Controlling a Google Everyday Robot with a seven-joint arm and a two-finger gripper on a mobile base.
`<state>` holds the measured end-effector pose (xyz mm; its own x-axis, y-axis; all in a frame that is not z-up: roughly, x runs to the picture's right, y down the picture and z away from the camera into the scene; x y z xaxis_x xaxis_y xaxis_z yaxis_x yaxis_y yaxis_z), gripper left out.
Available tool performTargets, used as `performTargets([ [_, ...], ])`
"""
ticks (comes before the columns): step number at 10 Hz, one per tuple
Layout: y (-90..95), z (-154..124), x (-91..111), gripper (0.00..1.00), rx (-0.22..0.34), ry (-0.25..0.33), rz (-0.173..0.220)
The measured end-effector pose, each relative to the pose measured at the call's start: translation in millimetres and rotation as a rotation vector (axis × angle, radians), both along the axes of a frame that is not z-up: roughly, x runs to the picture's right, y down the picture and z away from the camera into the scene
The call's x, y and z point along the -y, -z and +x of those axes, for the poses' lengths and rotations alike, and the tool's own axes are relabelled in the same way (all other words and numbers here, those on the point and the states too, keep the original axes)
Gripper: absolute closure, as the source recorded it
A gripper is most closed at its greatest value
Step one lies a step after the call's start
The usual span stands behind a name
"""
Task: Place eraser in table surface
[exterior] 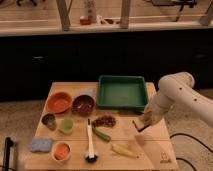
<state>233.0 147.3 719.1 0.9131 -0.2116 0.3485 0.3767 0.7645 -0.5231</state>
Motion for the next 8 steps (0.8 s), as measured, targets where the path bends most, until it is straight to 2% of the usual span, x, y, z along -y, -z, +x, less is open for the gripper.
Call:
performTargets([
  [4, -17.3, -10.4, -7.0, 1.00, 0.031, 0.027, -0.034],
  [8, -45.3, -9.4, -31.9, 1.00, 0.042, 0.022, -0.090],
])
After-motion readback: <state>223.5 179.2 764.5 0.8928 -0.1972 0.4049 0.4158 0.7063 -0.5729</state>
